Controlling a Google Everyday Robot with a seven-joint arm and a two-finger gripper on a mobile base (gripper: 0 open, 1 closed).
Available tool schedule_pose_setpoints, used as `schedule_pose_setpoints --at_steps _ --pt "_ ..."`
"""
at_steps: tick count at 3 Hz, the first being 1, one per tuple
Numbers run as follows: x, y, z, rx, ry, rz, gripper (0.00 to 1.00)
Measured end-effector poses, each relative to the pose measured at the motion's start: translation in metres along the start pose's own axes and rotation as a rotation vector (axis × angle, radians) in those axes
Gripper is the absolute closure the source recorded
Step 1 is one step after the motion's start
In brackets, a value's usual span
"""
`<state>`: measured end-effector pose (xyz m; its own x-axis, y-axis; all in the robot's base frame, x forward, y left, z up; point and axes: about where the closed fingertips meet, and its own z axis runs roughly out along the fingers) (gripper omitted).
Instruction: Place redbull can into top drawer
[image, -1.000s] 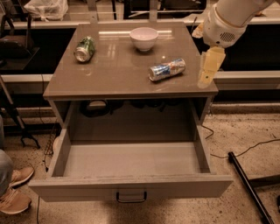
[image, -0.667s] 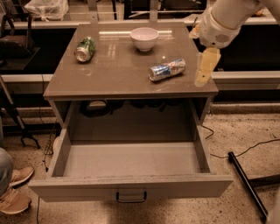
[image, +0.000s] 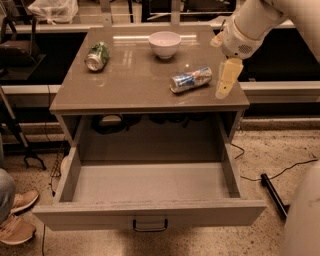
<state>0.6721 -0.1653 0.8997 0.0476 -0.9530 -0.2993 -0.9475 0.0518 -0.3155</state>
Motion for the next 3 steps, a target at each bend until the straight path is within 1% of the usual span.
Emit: schedule_pose_setpoints --at_steps 1,2,3 --pt "-0.004 -0.012 0.016 0.006 -0.020 0.000 0.00" --pt "-0.012 -0.022 0.037 0.002 -0.023 0.003 0.00" --pt "-0.016 -0.026 0.049 -0.003 -0.020 0.004 0.00"
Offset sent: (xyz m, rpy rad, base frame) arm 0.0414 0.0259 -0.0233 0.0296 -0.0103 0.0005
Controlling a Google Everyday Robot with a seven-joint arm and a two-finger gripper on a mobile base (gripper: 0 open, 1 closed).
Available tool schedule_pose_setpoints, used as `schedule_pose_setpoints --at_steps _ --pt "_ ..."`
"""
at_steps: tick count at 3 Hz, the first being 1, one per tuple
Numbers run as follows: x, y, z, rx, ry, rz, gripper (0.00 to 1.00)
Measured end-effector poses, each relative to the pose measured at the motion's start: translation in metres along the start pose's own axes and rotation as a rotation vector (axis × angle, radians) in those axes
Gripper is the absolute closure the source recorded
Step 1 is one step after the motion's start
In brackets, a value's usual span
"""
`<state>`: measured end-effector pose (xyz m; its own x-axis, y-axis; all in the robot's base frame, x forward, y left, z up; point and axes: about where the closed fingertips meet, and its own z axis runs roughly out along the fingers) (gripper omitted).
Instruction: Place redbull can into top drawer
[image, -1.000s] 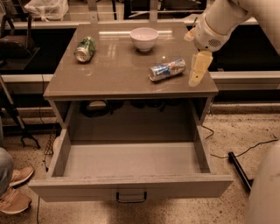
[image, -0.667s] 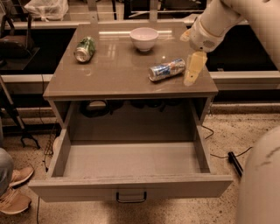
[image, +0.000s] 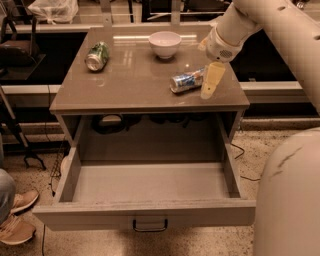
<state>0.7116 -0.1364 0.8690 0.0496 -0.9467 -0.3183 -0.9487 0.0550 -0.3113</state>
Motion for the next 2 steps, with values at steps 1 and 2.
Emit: schedule_pose_setpoints --at_steps 1,2 --pt "-0.005 -0.002 0.014 -0.017 -0.001 0.003 0.00" --pt "-0.011 -0.004 0.024 -0.041 0.005 0.003 0.00"
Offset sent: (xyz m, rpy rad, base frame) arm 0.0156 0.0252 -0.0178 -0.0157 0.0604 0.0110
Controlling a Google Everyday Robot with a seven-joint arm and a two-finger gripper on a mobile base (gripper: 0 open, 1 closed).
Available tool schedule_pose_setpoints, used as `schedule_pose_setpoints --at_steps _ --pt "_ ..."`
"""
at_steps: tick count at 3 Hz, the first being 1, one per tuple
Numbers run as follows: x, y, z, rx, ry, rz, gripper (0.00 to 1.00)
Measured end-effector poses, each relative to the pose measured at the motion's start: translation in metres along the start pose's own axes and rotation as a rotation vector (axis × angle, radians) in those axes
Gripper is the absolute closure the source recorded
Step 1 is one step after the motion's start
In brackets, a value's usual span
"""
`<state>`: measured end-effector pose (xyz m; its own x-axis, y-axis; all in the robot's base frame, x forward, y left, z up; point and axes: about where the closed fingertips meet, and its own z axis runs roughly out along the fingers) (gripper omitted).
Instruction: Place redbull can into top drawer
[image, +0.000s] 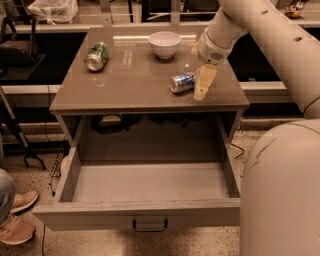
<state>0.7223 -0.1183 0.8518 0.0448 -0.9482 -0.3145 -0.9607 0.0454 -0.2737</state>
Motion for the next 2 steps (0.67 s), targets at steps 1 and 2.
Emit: schedule_pose_setpoints --at_steps 1,2 --pt "-0.0036 0.0010 0.0082 -0.026 0.015 0.001 0.17" --pt "-0.0051 0.0023 0.0135 -0.043 0.016 0.006 0.37"
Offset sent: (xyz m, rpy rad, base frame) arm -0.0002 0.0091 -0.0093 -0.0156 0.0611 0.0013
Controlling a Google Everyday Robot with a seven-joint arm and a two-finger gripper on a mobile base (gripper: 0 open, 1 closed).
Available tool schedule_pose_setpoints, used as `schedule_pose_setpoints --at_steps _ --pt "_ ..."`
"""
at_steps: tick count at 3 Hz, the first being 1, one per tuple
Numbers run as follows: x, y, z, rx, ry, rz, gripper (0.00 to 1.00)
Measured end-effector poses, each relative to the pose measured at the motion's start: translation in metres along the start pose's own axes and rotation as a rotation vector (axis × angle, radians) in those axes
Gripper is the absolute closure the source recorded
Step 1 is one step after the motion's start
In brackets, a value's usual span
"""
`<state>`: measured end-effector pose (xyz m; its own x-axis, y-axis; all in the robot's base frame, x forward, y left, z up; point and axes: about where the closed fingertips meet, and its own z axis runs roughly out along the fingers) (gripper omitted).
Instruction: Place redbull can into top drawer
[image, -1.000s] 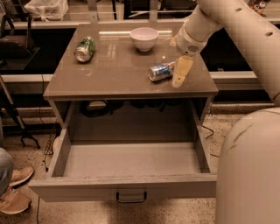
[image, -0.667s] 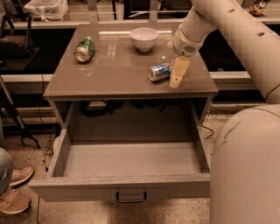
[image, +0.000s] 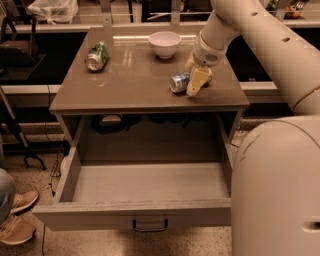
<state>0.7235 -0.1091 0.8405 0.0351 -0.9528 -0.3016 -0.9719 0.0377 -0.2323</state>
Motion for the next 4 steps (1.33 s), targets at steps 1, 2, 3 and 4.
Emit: schedule_pose_setpoints --at_steps 1,2,3,4 --pt "-0.003 0.002 0.003 -0.011 -0.003 -0.004 0.60" --pt "-0.011 0.010 -0.019 0.011 -0.063 -0.028 0.91" --pt "-0.022 0.027 -0.053 0.046 -0.095 -0.070 1.00" --pt "-0.025 0.065 -0.088 0.054 -0.083 -0.058 1.00"
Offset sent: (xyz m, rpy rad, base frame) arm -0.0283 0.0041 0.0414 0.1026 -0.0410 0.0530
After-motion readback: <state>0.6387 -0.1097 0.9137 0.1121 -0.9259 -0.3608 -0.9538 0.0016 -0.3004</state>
